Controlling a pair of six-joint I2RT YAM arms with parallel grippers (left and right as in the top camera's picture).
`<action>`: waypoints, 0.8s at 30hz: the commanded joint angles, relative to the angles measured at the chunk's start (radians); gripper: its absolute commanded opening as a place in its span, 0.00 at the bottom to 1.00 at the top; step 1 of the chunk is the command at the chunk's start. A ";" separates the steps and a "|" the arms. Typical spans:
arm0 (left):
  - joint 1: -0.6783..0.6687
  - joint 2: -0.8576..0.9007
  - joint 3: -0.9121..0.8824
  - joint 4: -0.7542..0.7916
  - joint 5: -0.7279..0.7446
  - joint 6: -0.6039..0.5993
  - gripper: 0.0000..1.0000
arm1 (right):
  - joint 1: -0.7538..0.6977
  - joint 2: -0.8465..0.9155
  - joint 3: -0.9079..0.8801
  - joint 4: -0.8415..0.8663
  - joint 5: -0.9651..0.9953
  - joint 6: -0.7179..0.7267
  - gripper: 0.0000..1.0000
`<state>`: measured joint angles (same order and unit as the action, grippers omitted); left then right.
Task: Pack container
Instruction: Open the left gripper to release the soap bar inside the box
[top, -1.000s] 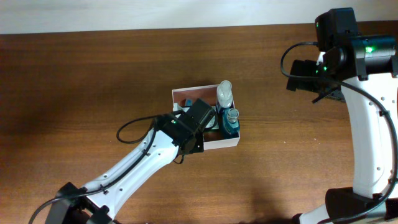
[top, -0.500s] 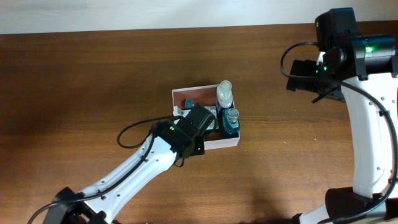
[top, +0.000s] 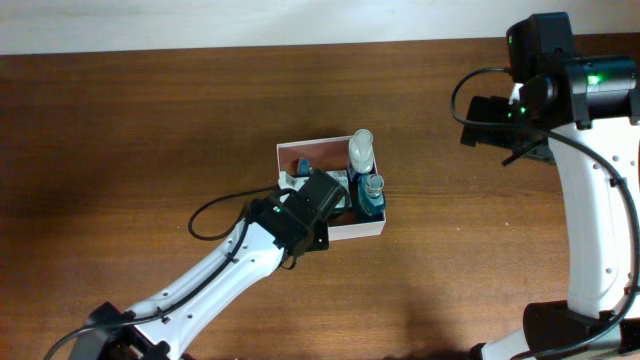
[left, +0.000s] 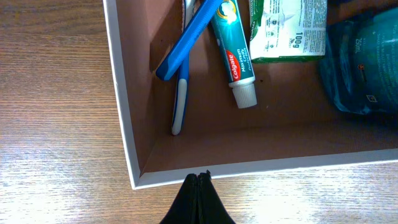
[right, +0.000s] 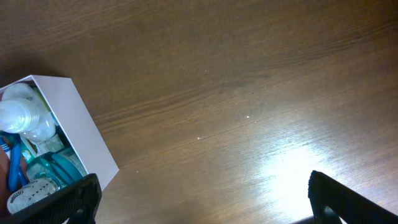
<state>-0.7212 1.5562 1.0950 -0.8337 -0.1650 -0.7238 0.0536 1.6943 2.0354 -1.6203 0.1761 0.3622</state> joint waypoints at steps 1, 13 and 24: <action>0.004 0.011 -0.026 -0.003 -0.047 -0.009 0.00 | -0.003 -0.001 0.007 0.001 0.016 0.001 0.98; -0.005 -0.138 -0.021 -0.069 -0.015 -0.009 0.01 | -0.003 -0.001 0.007 0.001 0.016 0.001 0.98; -0.011 -0.109 -0.021 -0.068 0.012 -0.009 0.00 | -0.003 -0.001 0.007 0.001 0.016 0.001 0.98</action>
<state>-0.7273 1.4326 1.0813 -0.8978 -0.1642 -0.7238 0.0536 1.6943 2.0354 -1.6203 0.1761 0.3626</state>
